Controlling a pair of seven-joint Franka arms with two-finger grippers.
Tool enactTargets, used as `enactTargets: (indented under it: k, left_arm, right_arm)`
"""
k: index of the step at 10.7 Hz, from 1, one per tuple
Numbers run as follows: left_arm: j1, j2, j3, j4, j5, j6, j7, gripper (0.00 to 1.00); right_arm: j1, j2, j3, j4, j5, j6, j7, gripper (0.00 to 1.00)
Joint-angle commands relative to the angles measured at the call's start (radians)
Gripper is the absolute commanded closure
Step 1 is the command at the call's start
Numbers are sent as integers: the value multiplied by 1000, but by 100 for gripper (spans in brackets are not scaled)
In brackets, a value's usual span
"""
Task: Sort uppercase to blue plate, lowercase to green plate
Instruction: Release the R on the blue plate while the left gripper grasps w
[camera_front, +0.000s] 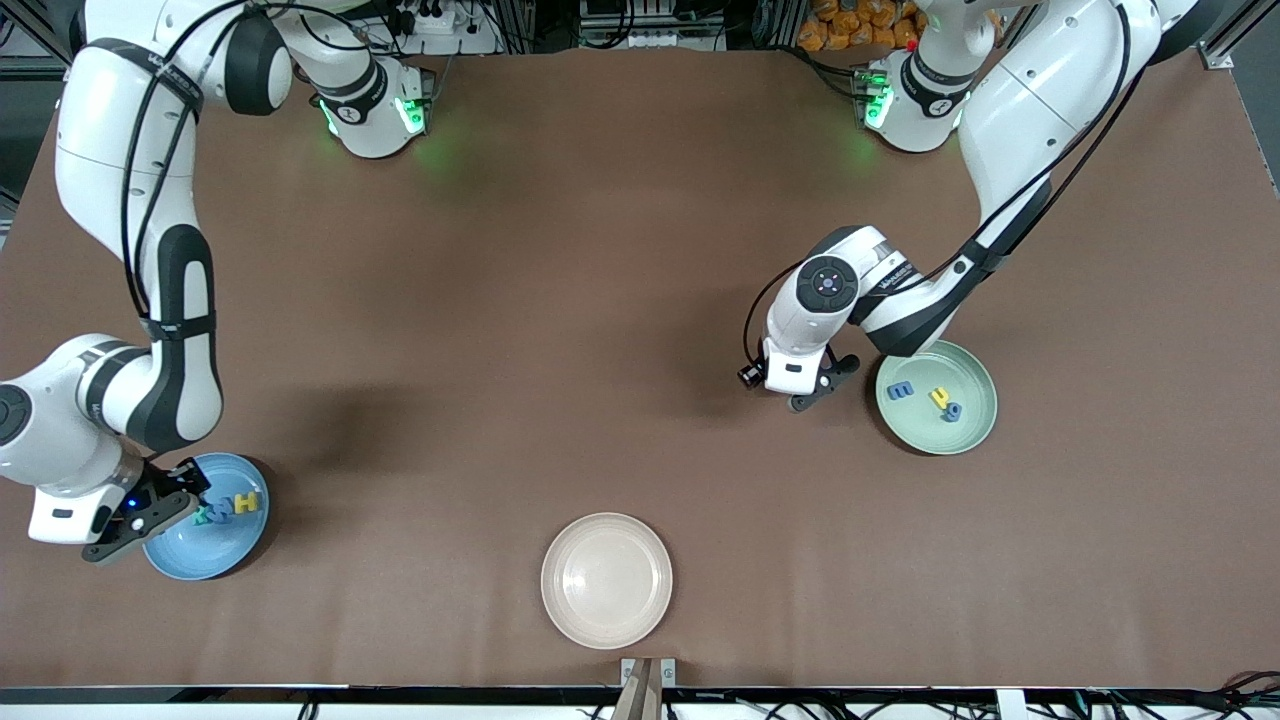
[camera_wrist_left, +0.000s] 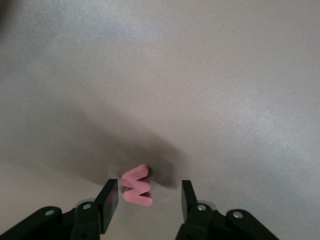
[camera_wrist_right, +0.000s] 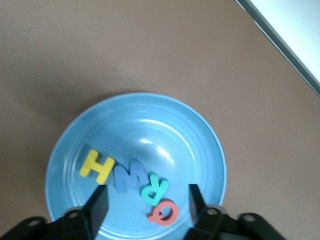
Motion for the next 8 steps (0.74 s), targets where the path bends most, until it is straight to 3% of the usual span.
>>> enactTargets:
  k: [1, 5, 8]
  left_arm:
    - [-4, 0, 3, -22, 44, 22, -44, 41]
    - [-1, -1, 5, -46, 89, 33, -77, 42]
    - [4, -1, 5, -49, 100, 35, -77, 57]
  right_arm:
    - [3, -3, 6, 11, 51, 2, -16, 0]
    - [-4, -11, -4, 9, 128, -1, 25, 0]
    - [0, -31, -13, -12, 130, -27, 122, 0]
